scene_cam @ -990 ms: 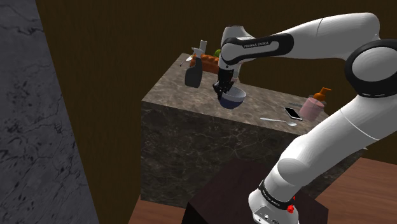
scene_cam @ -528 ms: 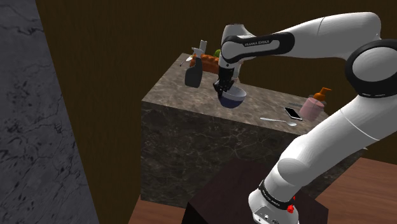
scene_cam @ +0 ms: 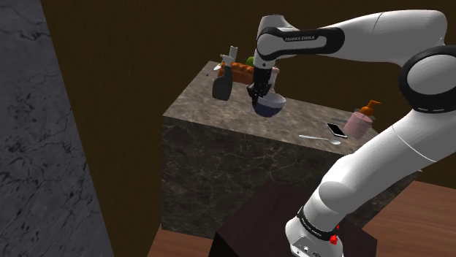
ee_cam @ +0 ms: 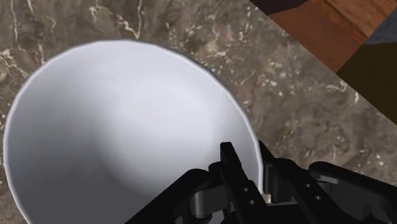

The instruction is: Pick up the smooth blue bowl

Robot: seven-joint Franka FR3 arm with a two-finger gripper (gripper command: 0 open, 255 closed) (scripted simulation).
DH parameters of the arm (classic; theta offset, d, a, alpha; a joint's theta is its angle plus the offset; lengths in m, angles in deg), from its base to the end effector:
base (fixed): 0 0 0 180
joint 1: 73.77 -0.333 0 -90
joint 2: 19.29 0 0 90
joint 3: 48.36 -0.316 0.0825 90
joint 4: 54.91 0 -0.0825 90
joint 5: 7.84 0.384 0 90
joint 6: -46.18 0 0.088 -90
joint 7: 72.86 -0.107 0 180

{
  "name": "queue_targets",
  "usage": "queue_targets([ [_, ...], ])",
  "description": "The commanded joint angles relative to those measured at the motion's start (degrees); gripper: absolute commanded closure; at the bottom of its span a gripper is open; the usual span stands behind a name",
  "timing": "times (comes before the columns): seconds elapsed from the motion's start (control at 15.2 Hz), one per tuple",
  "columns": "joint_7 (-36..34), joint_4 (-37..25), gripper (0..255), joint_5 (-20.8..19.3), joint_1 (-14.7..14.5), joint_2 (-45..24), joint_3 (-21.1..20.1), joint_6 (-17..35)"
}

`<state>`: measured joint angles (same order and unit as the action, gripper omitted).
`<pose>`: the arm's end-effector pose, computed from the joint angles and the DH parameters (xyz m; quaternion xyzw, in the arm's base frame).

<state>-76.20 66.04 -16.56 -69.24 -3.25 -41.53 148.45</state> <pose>0.4554 -0.1092 0.5290 0.9923 -0.1072 -0.0274 0.0558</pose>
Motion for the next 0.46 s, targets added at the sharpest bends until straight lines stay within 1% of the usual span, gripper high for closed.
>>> queue_targets([
  [0.0,0.2,-1.5,255,0.0,0.0,0.2,0.0,-1.6],
  [0.26,0.5,-4.5,255,0.2,-0.1,0.2,-0.2,-4.7],
  [0.4,0.5,-4.7,255,0.2,-0.1,0.2,-0.2,-4.8],
])
